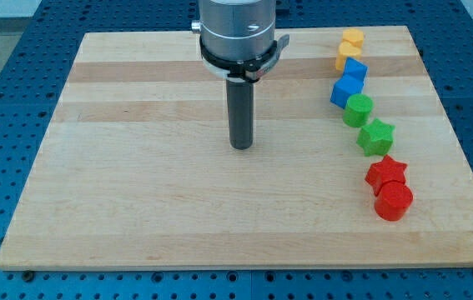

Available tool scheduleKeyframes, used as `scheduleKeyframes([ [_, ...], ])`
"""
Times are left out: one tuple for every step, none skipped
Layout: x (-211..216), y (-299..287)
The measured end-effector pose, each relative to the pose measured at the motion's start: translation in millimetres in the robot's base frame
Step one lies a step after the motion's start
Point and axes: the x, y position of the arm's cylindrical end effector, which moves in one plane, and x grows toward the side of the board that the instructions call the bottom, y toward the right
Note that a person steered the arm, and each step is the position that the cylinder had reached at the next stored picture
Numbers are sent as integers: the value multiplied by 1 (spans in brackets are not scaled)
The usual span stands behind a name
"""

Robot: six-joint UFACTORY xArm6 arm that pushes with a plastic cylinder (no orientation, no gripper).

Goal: Place your arm to the left of the yellow hexagon

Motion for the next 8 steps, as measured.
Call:
scheduleKeyframes([
  [-1, 0],
  [-22, 0],
  [-62, 0],
  [-110, 0],
  [-161, 11],
  [-182, 29],
  [-183, 29],
  [-207, 66],
])
